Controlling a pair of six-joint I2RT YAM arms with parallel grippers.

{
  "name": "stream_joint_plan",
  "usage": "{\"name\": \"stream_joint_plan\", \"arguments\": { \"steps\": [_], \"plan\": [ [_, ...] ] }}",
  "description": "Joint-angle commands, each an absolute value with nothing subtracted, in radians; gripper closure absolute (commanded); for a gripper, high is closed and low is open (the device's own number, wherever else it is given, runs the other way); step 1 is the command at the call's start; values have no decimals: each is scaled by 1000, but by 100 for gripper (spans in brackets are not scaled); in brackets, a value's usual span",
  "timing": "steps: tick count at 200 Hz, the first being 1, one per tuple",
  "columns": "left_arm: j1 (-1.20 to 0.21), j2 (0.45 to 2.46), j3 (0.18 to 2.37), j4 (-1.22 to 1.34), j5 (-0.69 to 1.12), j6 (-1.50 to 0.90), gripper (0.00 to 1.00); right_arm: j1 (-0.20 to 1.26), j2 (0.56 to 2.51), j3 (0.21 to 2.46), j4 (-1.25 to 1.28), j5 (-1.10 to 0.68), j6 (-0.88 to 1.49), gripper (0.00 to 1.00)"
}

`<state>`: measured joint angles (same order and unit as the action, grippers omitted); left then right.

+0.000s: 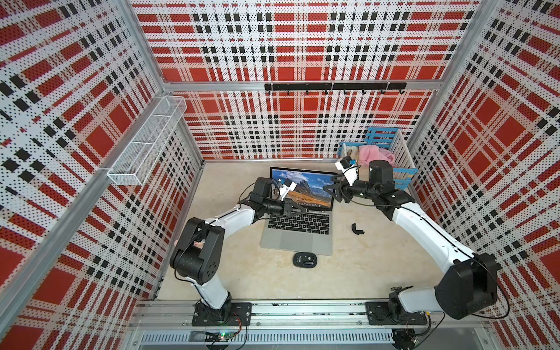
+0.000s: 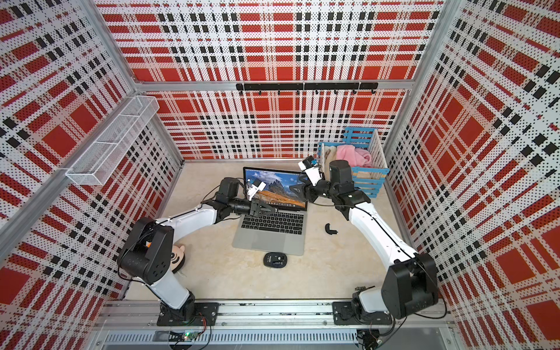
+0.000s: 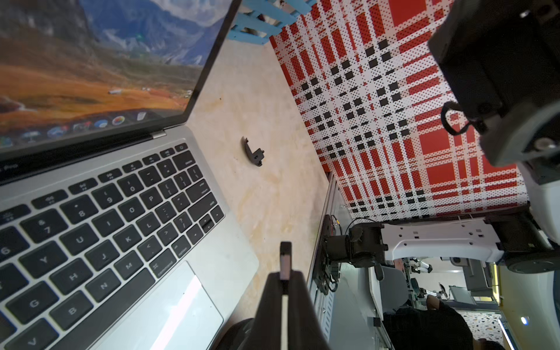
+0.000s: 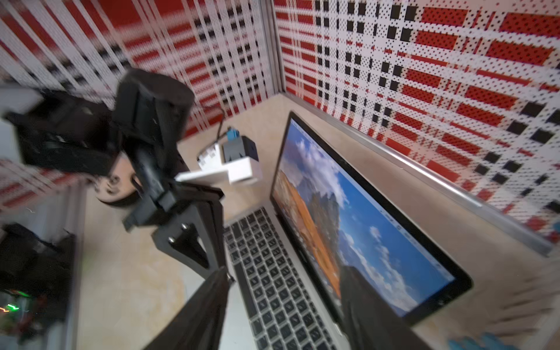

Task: Remove the wireless mouse receiver from the laptop
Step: Take out the USB plug from the USB port.

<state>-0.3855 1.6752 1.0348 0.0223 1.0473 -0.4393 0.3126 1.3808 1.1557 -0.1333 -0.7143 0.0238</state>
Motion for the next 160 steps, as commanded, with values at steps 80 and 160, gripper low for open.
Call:
{"name": "stream_joint_plan", "arguments": {
  "steps": [80,160],
  "plan": [
    [-337,1477,1033,227,1128,-502,100,317,1458,1187,52,-918,741,11],
    [-336,1478,1022,293,1176,-564,100,422,1529,1274,-70,-1032,586,51]
  ]
}}
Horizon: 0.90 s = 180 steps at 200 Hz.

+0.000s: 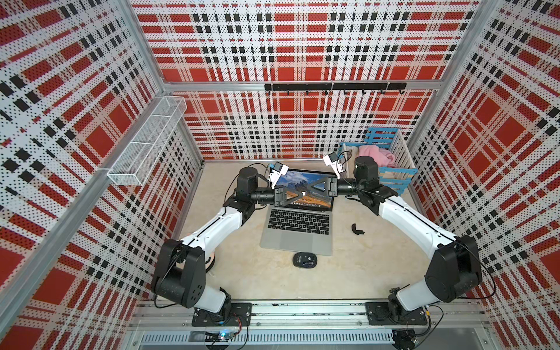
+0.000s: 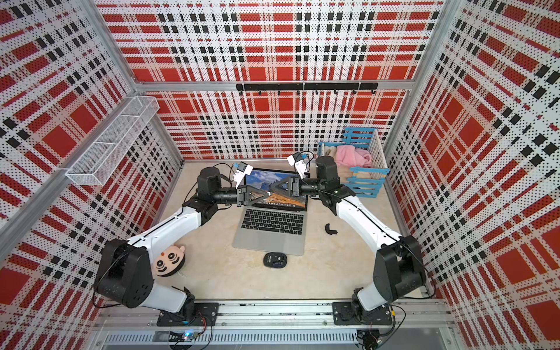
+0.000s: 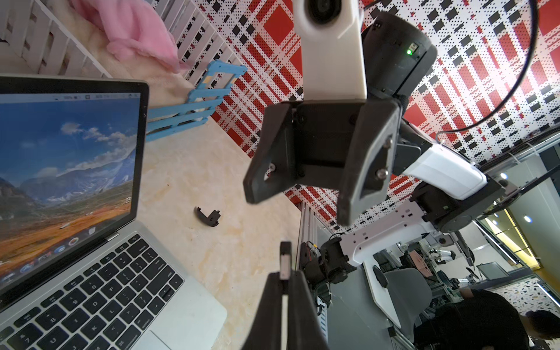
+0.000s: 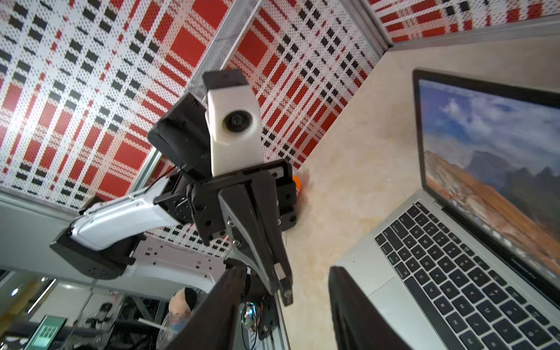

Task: Remove the wireless mouse receiver from the laptop
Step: Take out the USB plug from the USB port.

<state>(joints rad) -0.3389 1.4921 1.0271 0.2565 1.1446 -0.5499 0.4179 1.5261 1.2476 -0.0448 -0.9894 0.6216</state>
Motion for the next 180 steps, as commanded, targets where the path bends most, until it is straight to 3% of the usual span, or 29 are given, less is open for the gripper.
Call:
{"name": "stream_joint_plan", "arguments": {
  "steps": [1,46,125,180],
  "plan": [
    [-335,1478,1022,293,1175,-565,100,422,1529,1274,-71,-1033,586,51],
    [-325,1470,1017,293,1178,-568,100,429,1536,1268,-72,-1045,590,63],
    [-324,1461,1011,293,1181,-569,100,462,1543,1256,-61,-1061,595,59],
    [-316,1454,1007,294,1187,-572,100,476,1551,1259,-63,-1062,593,61]
  ]
}}
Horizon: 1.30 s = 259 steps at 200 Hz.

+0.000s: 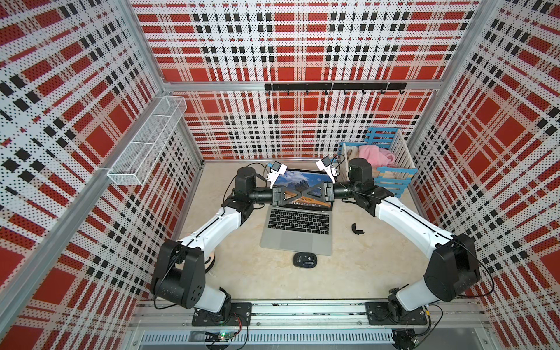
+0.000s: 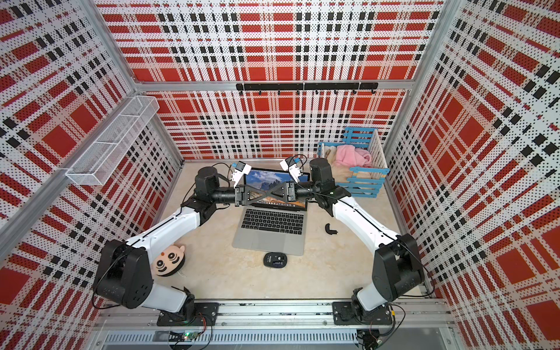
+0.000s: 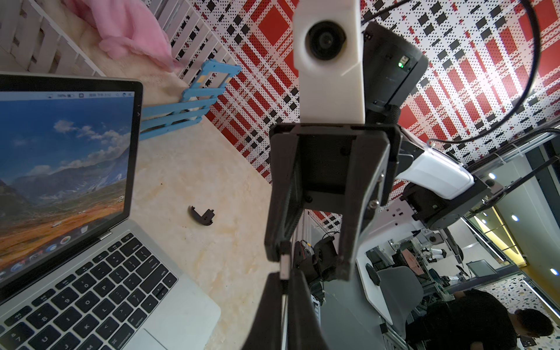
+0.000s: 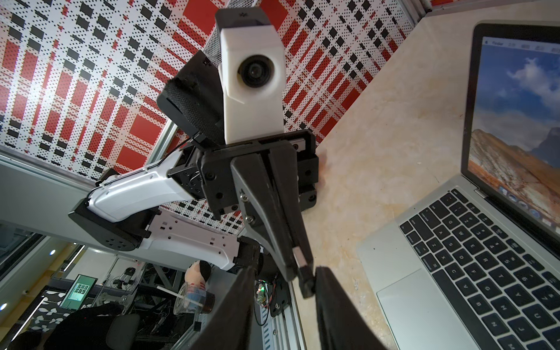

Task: Remove the wireless mouse receiver from the laptop
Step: Take out the USB plug from the USB port.

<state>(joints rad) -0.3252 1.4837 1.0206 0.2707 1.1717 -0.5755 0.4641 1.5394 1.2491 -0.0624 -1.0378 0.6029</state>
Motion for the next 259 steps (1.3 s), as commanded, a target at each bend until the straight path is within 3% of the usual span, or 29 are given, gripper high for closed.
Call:
{"name": "stream_joint_plan", "arguments": {
  "steps": [1,92,139,152,165,187,203,235,250,259],
  "plan": [
    [-316,1454,1007,293,1187,-572,100,476,1551,1259,-63,-1061,594,61],
    [-305,1453,990,291,1200,-572,100,481,1555,1252,-20,-1043,619,77],
    [-305,1459,994,291,1201,-574,100,482,1558,1246,3,-1053,633,100],
    [-303,1465,993,290,1197,-578,100,482,1557,1244,6,-1051,632,100],
    [-295,1466,986,284,1182,-577,86,482,1553,1244,-11,-1040,620,100],
    [-282,1450,962,274,1138,-561,79,474,1535,1257,-114,-985,561,100],
    [-279,1432,959,197,1079,-499,64,449,1504,1233,-146,-943,524,100],
    [-301,1388,916,93,905,-406,55,389,1418,1188,-310,-792,446,100],
    [-338,1351,883,65,805,-361,44,387,1376,1169,-387,-733,394,100],
    [-365,1328,856,62,743,-327,43,387,1345,1144,-403,-723,382,100]
  ]
}}
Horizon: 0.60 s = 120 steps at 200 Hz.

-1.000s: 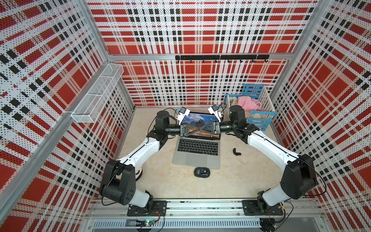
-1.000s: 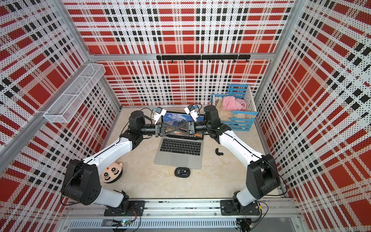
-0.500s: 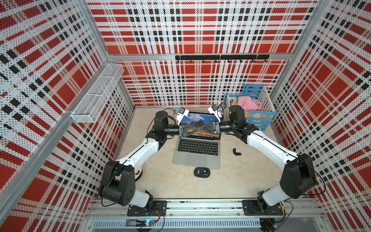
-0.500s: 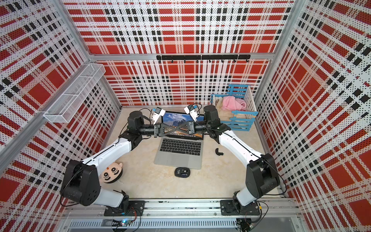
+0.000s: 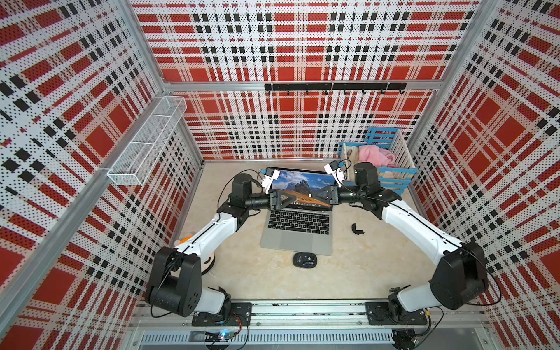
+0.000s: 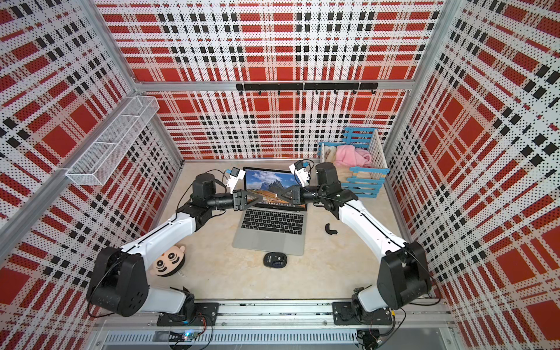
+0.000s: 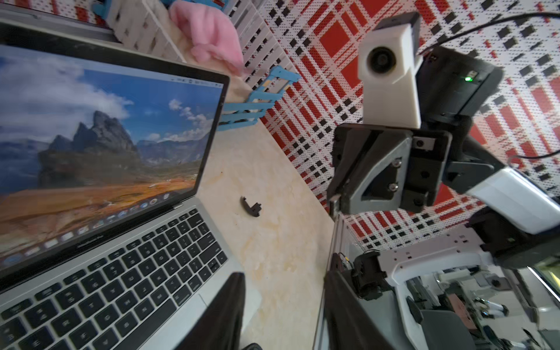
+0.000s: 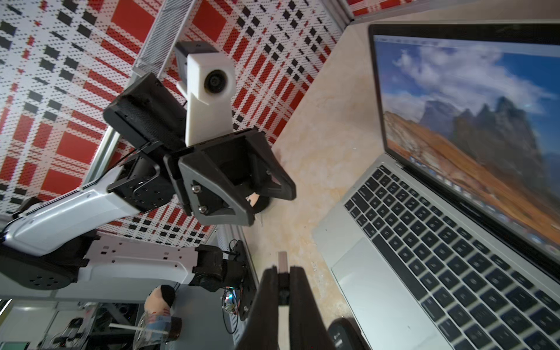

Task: Remove the wireless mouse receiver from the laptop
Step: Take out the USB plug from the USB port, then move the mouse to the center of the board.

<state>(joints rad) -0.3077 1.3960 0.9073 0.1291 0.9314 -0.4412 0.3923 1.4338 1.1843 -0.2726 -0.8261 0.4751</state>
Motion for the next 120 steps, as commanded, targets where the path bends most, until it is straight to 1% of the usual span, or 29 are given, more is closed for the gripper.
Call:
{"name": "stream_joint_plan", "arguments": {
  "steps": [1,10,37,53,72,83,104,120],
  "plan": [
    [-367,1326,853,62,735,-323,43,387,1341,1142,-406,-721,380,100],
    [-410,1308,830,49,668,-285,40,388,1313,1123,-433,-686,361,100],
    [-550,1289,787,-39,485,-125,40,391,1233,1091,-560,-547,292,100],
    [-663,1274,756,-92,433,29,40,391,1188,1059,-580,-546,266,100],
    [-787,1247,745,-199,331,239,38,391,1135,1018,-569,-547,251,100],
    [-818,1231,738,-242,322,327,36,391,1105,995,-550,-551,237,100],
    [-844,1176,689,-249,261,453,28,391,1057,954,-499,-545,227,100],
    [-851,1153,663,-239,277,507,27,391,1042,941,-478,-547,230,100]
  ]
}}
